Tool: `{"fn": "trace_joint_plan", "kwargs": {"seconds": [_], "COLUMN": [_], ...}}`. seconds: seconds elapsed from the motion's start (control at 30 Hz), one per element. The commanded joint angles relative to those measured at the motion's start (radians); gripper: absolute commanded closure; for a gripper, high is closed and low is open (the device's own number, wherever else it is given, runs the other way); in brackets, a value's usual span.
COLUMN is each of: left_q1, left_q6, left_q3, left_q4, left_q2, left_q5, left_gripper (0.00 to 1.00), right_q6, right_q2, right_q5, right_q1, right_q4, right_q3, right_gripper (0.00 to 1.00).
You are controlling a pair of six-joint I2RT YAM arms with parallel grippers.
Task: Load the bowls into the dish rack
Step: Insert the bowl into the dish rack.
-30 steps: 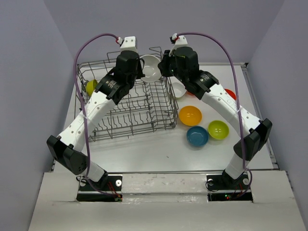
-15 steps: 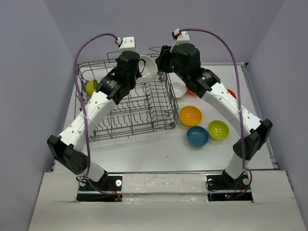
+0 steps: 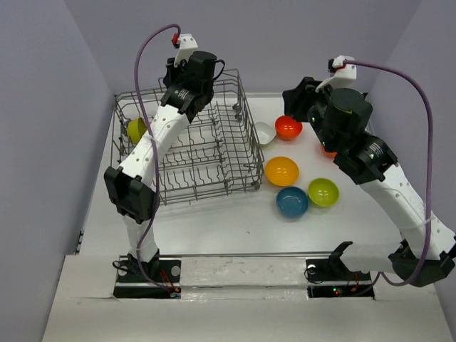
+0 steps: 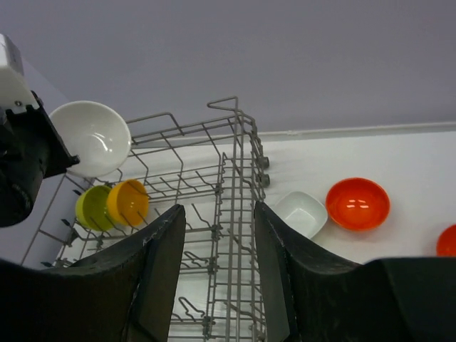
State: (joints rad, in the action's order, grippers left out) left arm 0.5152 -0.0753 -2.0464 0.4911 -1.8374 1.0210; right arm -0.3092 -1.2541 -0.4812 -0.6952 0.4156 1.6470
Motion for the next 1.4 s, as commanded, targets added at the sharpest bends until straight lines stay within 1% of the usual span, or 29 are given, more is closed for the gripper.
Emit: {"fn": "trace_joint_plan", "kwargs": {"seconds": [0.0, 0.03, 0.1, 0.13, 0.17, 0.23, 0.27, 0.33, 0.37, 0.4, 0.47, 0.5, 0.53, 0.57, 0.6, 0.73, 1.13, 1.37], "left_q1": [-0.029, -0.04, -0.049, -0.05, -0.052, -0.055, -0.057, -0.058, -0.06, -0.06, -0.058, -0.058, -0.058, -0.057, -0.055, -0.049, -0.032, -0.029], "left_q6": [0.126, 0.199, 0.27, 0.335, 0.366, 0.435, 0.522, 0.595, 0.63, 0.702, 0.768, 0.799, 0.871, 0.905, 0.923, 0.925, 0.991, 0.988], "left_q3": [-0.098, -0.1, -0.1, -0.092, -0.086, -0.061, -0.016, 0.028, 0.063, 0.08, 0.135, 0.153, 0.194, 0.212, 0.225, 0.239, 0.193, 0.215], "left_q4": [-0.044, -0.092, -0.144, -0.17, -0.225, -0.299, -0.401, -0.482, -0.569, -0.61, -0.689, -0.763, -0.858, -0.859, -0.893, -0.901, -0.947, -0.965], "left_q2": [-0.089, -0.108, -0.158, -0.172, -0.19, -0.195, -0.194, -0.189, -0.189, -0.191, -0.191, -0.192, -0.194, -0.195, -0.203, -0.226, -0.31, -0.33], "left_q5": [0.229, 0.282, 0.361, 0.379, 0.396, 0.424, 0.444, 0.455, 0.468, 0.475, 0.49, 0.493, 0.504, 0.504, 0.508, 0.504, 0.49, 0.476], "left_gripper": [1.0, 1.0, 1.0, 1.0, 1.0, 1.0, 1.0, 1.0, 1.0, 1.0, 1.0, 1.0, 1.0, 1.0, 1.0, 1.0, 1.0, 1.0], "right_q6": [-0.028, -0.04, -0.051, -0.054, -0.056, -0.056, -0.054, -0.056, -0.057, -0.059, -0.064, -0.064, -0.064, -0.064, -0.064, -0.064, -0.057, -0.057], "right_q2": [0.051, 0.076, 0.102, 0.132, 0.146, 0.166, 0.182, 0.196, 0.205, 0.219, 0.228, 0.231, 0.237, 0.24, 0.243, 0.248, 0.26, 0.265], "right_q5": [-0.092, -0.094, -0.096, -0.102, -0.105, -0.115, -0.12, -0.119, -0.112, -0.108, -0.099, -0.094, -0.092, -0.091, -0.089, -0.082, -0.086, -0.086], "right_q1": [-0.009, -0.009, -0.009, -0.009, -0.009, -0.009, -0.009, -0.009, -0.009, -0.009, -0.009, -0.009, -0.009, -0.009, -0.009, -0.009, -0.009, -0.009], "right_q4": [0.072, 0.093, 0.107, 0.117, 0.118, 0.129, 0.141, 0.149, 0.149, 0.149, 0.147, 0.146, 0.141, 0.141, 0.137, 0.129, 0.115, 0.115], "right_q3": [-0.096, -0.108, -0.15, -0.164, -0.177, -0.2, -0.202, -0.211, -0.219, -0.225, -0.245, -0.251, -0.262, -0.266, -0.271, -0.283, -0.3, -0.308], "right_gripper": [0.51, 0.51, 0.51, 0.51, 0.51, 0.51, 0.51, 0.51, 0.51, 0.51, 0.51, 0.51, 0.5, 0.5, 0.5, 0.5, 0.5, 0.5]}}
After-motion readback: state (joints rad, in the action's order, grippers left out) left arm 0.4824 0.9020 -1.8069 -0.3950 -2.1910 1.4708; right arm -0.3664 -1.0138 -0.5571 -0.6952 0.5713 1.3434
